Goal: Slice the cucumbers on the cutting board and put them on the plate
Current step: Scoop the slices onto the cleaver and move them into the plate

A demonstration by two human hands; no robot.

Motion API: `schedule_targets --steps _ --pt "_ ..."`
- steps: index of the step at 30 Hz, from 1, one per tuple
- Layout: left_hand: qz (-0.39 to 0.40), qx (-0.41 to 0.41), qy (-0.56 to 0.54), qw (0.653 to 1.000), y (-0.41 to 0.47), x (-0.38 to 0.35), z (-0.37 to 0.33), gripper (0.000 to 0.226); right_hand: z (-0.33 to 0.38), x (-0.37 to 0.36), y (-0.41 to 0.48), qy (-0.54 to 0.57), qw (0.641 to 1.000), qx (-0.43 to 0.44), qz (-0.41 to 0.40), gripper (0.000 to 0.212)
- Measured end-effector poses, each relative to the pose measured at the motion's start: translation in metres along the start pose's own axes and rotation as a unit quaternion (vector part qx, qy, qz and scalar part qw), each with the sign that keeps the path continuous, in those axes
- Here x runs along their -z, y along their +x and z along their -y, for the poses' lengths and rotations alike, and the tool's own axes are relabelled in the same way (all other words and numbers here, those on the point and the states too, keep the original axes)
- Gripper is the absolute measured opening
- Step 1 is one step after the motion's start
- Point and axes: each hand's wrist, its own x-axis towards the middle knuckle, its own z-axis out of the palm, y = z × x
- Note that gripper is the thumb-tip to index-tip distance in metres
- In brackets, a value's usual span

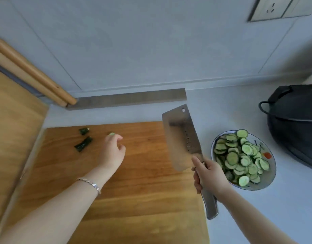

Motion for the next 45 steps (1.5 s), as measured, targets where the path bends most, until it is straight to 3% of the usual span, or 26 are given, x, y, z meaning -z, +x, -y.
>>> schedule_targets --steps 4,11,19,25,31,37,41,45 --pt "0.043 0.038 0.028 0.998 0.014 0.028 0.060 0.033 -0.001 -0.081 0.009 0.002 0.999 -0.020 0.042 0.032" --pt "0.131 -0.007 -0.001 0.991 0.067 0.025 0.089 0.048 -0.011 -0.169 0.013 -0.022 0.997 -0.062 0.044 0.034" --pt "0.193 -0.107 -0.016 0.975 0.080 0.013 0.081 0.019 -0.015 -0.197 0.007 0.007 0.996 -0.082 0.032 0.032" --pt "0.173 -0.155 -0.031 0.972 0.054 0.011 0.034 0.022 -0.016 -0.156 -0.012 0.001 0.998 -0.054 0.016 0.032" --pt "0.182 -0.208 -0.104 0.955 0.009 -0.020 -0.074 0.021 -0.019 -0.057 -0.035 -0.046 0.992 0.006 -0.119 0.035" --pt "0.236 -0.235 -0.080 0.939 -0.043 -0.094 -0.186 0.028 -0.028 0.064 -0.060 -0.080 0.966 0.005 -0.246 0.041" --pt "0.274 -0.248 -0.078 0.926 -0.058 -0.127 -0.232 0.035 -0.035 0.116 -0.069 -0.088 0.959 0.006 -0.270 0.038" --pt "0.231 -0.271 -0.061 0.933 -0.055 -0.129 -0.231 0.037 -0.042 0.138 -0.065 -0.080 0.958 0.016 -0.274 0.034"
